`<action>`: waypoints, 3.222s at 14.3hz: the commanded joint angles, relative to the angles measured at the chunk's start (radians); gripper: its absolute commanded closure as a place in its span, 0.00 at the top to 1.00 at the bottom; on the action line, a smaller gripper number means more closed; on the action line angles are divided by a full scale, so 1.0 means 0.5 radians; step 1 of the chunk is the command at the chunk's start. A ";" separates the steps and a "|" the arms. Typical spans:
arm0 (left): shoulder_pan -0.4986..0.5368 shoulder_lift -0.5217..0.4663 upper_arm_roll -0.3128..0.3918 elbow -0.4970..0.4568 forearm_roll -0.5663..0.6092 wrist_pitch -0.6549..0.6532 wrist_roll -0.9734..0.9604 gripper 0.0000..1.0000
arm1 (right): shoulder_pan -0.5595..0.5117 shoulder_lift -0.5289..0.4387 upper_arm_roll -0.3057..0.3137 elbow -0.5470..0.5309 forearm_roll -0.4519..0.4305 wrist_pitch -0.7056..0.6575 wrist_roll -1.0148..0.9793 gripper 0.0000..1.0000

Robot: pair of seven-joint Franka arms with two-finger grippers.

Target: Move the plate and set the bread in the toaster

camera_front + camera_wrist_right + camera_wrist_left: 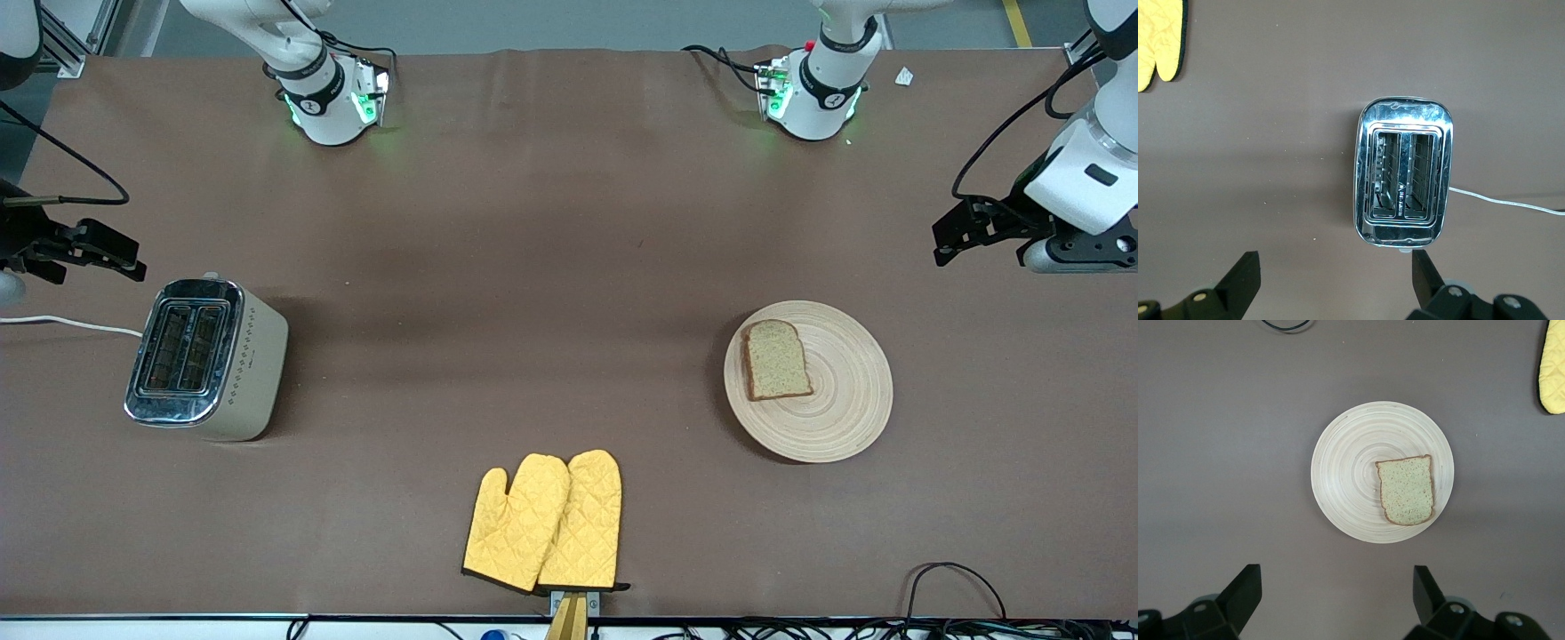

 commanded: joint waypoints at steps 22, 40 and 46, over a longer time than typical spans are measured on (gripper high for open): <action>0.856 1.757 0.006 0.385 -1.380 0.016 1.588 1.00 | 0.094 -0.041 -0.077 -0.026 -0.033 -0.011 0.026 1.00; 0.859 1.693 -0.450 0.385 -1.585 0.049 1.513 0.00 | -0.184 -0.038 0.176 -0.026 -0.027 -0.011 0.023 1.00; 0.412 1.711 -0.908 0.385 -1.610 0.757 0.777 0.00 | -0.394 -0.038 0.429 -0.026 -0.036 -0.011 0.023 1.00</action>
